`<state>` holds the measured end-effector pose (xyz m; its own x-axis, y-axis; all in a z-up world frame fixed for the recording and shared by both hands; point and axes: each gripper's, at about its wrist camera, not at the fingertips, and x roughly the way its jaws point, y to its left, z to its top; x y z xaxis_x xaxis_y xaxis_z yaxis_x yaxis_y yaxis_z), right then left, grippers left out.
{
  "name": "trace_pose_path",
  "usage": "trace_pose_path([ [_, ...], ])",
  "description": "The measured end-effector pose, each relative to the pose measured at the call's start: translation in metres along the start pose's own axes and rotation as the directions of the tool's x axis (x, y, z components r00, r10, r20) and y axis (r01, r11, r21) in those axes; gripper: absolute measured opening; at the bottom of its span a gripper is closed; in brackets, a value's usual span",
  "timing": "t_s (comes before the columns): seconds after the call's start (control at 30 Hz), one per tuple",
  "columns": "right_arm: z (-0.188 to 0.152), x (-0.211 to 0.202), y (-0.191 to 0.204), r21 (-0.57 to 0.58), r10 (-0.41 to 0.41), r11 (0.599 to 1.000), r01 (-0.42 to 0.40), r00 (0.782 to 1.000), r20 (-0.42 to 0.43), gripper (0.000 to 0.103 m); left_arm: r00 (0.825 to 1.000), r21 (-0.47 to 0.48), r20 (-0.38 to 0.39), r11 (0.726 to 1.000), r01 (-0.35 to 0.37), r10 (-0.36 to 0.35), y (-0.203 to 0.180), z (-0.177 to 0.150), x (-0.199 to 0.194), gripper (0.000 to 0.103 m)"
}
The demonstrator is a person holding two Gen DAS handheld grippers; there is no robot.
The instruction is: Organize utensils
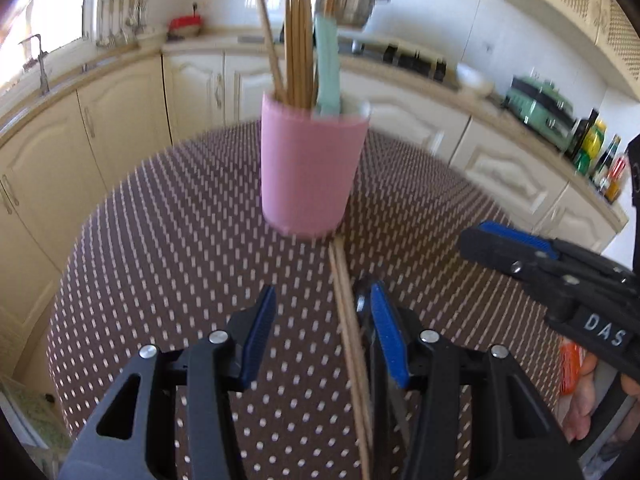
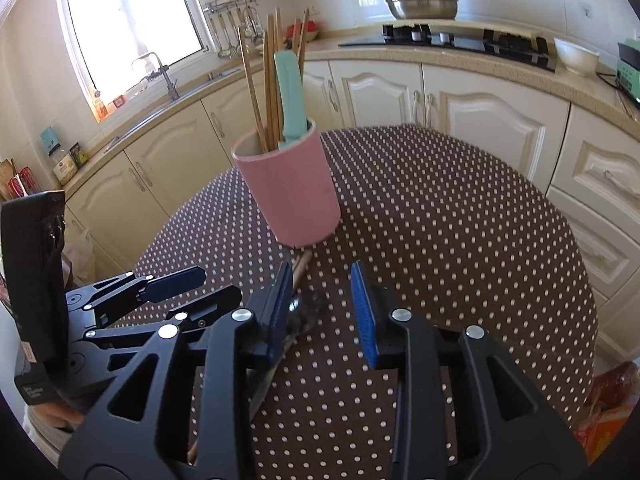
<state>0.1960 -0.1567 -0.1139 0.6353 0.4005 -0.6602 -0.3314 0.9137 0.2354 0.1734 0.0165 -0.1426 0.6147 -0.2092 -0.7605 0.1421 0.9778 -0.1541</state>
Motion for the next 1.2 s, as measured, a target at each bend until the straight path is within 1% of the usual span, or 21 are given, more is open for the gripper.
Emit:
trace_pose_path([
  [0.03,-0.005,0.003,-0.001,0.004,0.001,1.0,0.0,1.0,-0.012,0.031,1.0,0.01,-0.024,1.0,-0.007,0.008,0.0,-0.005,0.005,0.049],
  [0.27,-0.025,0.014,-0.005,0.013,0.01,1.0,-0.009,0.998,-0.062,0.031,0.995,0.045,-0.087,0.998,-0.034,0.038,0.002,-0.027,0.023,0.049],
  [0.33,-0.028,0.015,-0.006,0.015,0.012,1.0,-0.011,0.997,-0.071,0.032,0.996,0.057,-0.083,0.998,-0.038,0.043,0.001,-0.032,0.025,0.051],
  [0.37,-0.029,0.014,-0.007,0.017,0.012,1.0,-0.011,0.997,-0.072,0.033,0.995,0.063,-0.079,0.997,-0.05,0.055,0.001,-0.033,0.025,0.053],
  [0.47,-0.032,0.013,-0.009,0.026,0.01,1.0,-0.008,0.998,-0.07,0.043,0.994,0.077,-0.076,0.995,-0.066,0.072,-0.002,-0.035,0.026,0.054],
  [0.53,-0.032,0.012,-0.01,0.027,0.015,1.0,-0.013,0.997,-0.069,0.043,0.994,0.088,-0.074,0.993,-0.076,0.082,-0.005,-0.038,0.025,0.055],
  [0.67,-0.033,0.015,-0.008,0.025,0.018,1.0,-0.016,0.997,-0.075,0.043,0.992,0.081,-0.075,0.992,-0.099,0.105,-0.007,-0.031,0.029,0.06],
  [0.77,-0.034,0.018,-0.007,0.024,0.017,1.0,-0.015,0.996,-0.082,0.043,0.99,0.076,-0.082,0.992,-0.105,0.112,-0.008,-0.021,0.032,0.06],
  [0.93,-0.036,0.02,-0.009,0.028,0.016,0.999,-0.014,0.996,-0.087,0.043,0.988,0.125,-0.103,0.987,-0.106,0.119,-0.013,-0.018,0.031,0.06],
  [1.1,-0.035,0.023,-0.013,0.04,0.019,0.999,-0.016,0.996,-0.09,0.044,0.989,0.081,-0.107,0.992,-0.092,0.1,-0.013,-0.014,0.036,0.06],
  [1.2,-0.034,0.023,-0.014,0.041,0.014,0.999,-0.011,0.996,-0.09,0.045,0.989,0.066,-0.104,0.993,-0.098,0.104,-0.013,-0.01,0.041,0.06],
])
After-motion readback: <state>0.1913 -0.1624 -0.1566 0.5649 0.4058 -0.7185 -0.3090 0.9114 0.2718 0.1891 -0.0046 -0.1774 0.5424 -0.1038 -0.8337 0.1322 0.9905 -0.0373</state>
